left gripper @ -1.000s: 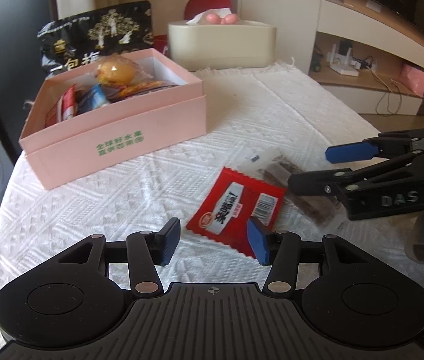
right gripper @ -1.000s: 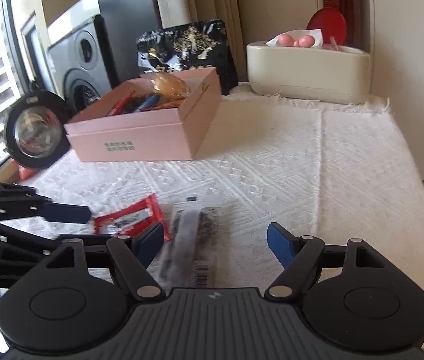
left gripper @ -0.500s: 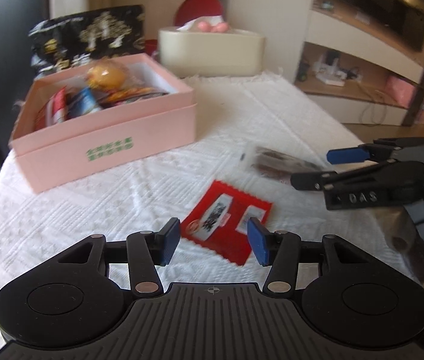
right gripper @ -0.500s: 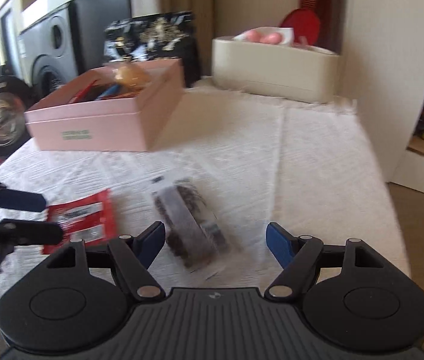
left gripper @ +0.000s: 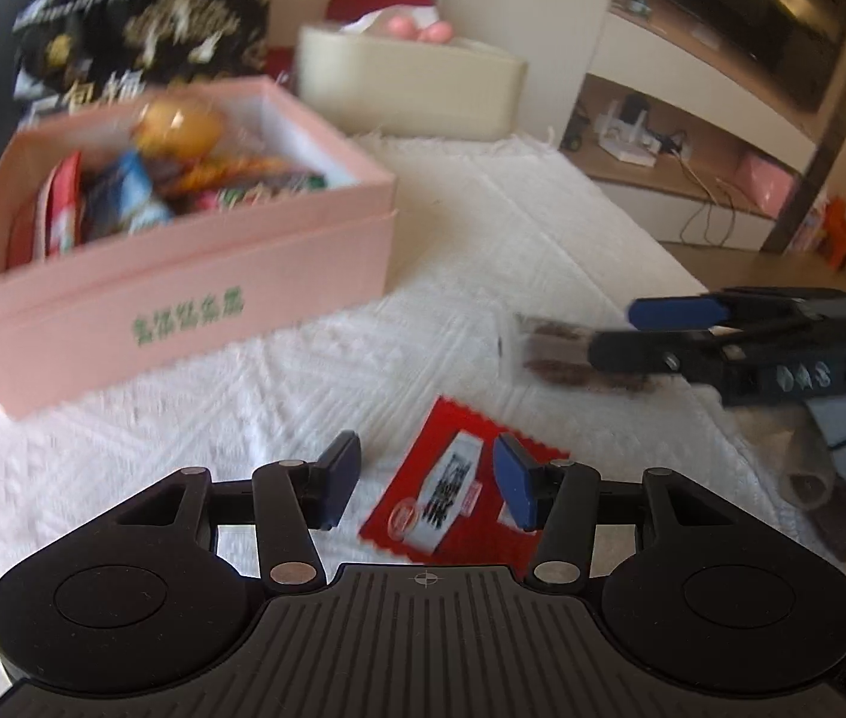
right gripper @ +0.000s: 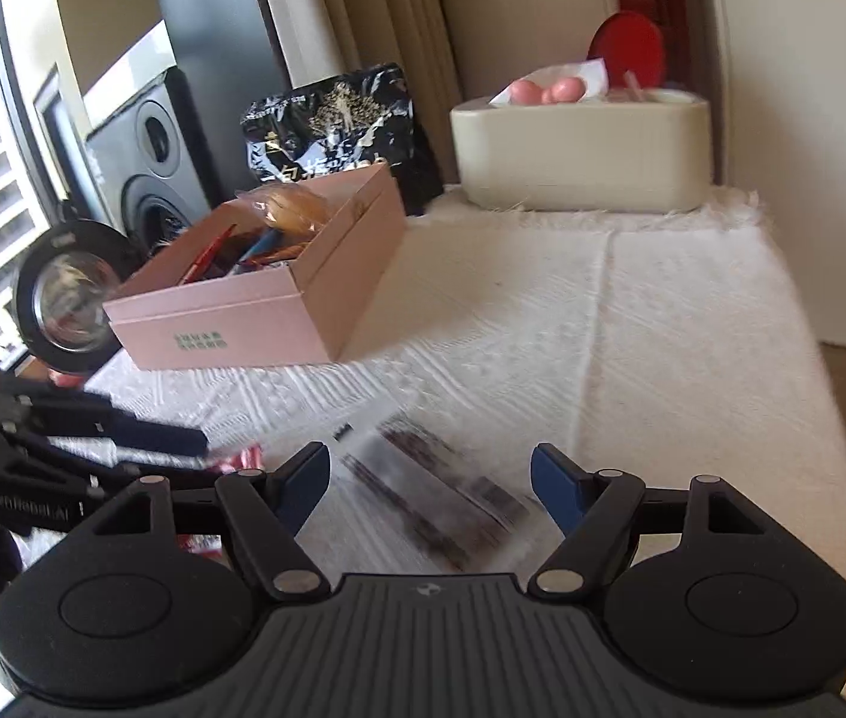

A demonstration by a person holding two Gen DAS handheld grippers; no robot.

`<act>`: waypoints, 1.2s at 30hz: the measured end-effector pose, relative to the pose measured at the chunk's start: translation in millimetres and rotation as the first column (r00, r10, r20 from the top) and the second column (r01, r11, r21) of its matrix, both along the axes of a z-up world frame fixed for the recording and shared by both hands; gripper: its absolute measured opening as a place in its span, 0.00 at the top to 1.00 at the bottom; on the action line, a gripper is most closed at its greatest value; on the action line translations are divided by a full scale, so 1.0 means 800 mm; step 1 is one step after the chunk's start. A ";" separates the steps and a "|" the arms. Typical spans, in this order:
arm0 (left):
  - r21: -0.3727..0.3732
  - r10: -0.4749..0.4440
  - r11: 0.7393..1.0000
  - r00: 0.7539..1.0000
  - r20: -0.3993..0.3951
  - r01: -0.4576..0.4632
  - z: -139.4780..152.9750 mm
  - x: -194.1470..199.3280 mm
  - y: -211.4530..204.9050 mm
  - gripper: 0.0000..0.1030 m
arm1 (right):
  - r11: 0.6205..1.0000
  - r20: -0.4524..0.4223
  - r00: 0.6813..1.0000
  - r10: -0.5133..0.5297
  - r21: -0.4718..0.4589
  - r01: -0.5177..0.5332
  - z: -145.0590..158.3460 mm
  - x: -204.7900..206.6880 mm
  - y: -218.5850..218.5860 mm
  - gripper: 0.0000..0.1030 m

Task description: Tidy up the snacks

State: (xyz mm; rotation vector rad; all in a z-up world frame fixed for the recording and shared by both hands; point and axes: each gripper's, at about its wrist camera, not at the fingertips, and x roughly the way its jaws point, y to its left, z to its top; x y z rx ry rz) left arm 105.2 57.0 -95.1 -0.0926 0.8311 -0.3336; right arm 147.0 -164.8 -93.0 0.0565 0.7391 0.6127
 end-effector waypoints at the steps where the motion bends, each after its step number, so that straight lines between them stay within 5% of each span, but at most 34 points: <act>1: -0.005 -0.001 1.000 1.000 0.000 0.001 0.000 -0.005 0.001 0.47 | 1.000 -0.031 1.000 0.003 0.014 -0.003 -0.005 0.009 0.002 0.27; 6: 0.016 -0.062 0.998 0.998 -0.012 0.062 0.005 -0.035 -0.015 0.47 | 0.998 -0.079 0.996 0.043 0.048 -0.039 -0.012 0.003 0.007 0.26; 10: 0.133 -0.080 0.988 0.996 0.025 0.076 0.013 -0.050 -0.039 0.47 | 0.994 -0.104 0.991 0.090 0.076 -0.082 -0.009 -0.022 0.002 0.26; 20: 0.307 -0.107 0.948 0.992 0.064 0.082 0.004 -0.047 -0.097 0.44 | 0.991 -0.041 0.992 -0.121 0.061 0.123 -0.014 -0.024 -0.039 0.26; 24: 0.270 -0.096 0.960 0.994 0.047 0.080 0.005 -0.040 -0.098 0.39 | 0.988 -0.037 0.990 -0.136 0.074 0.139 -0.017 -0.022 -0.040 0.26; 29: 0.192 -0.120 0.975 0.992 0.038 0.111 0.001 -0.039 -0.094 0.18 | 0.987 -0.029 0.990 -0.138 0.079 0.140 -0.018 -0.025 -0.039 0.25; 34: 0.139 -0.097 0.986 0.993 0.065 0.087 0.010 -0.045 -0.086 0.23 | 0.987 -0.022 0.990 -0.137 0.076 0.139 -0.019 -0.026 -0.039 0.25; 36: 0.179 -0.073 0.982 0.995 0.072 0.060 0.011 -0.044 -0.084 0.23 | 0.987 -0.021 0.990 -0.137 0.077 0.138 -0.019 -0.026 -0.039 0.24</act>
